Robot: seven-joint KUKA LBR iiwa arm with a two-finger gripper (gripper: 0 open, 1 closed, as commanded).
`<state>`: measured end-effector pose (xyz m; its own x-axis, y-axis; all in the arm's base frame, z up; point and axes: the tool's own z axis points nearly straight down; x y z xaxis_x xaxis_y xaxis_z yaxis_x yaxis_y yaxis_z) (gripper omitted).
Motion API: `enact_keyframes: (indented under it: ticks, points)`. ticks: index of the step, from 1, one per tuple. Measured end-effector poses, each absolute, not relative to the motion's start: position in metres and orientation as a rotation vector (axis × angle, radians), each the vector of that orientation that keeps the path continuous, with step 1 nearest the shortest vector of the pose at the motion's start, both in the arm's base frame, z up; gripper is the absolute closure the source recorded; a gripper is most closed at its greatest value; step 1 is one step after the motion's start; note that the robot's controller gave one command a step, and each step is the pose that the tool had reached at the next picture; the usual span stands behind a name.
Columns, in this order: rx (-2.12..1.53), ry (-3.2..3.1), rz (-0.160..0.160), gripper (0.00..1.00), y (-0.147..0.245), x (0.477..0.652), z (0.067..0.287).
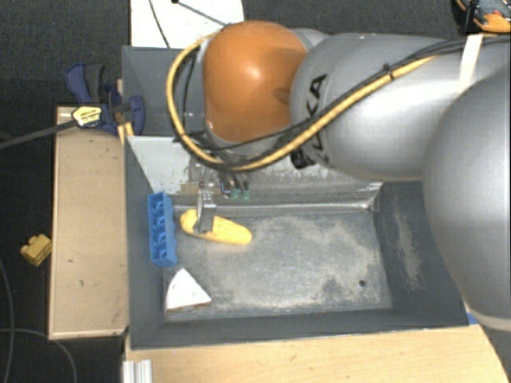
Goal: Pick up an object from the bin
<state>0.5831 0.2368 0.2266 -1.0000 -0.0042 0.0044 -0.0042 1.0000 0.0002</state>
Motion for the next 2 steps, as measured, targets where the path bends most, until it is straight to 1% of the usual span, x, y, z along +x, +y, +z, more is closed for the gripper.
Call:
enact_keyframes:
  ticks: [1, 2]
  points:
    - [-0.001, -3.145, -0.003, 0.00, 0.235, 0.585, 0.232]
    - [-0.100, -3.147, -0.008, 0.00, 0.218, 0.587, 0.214]
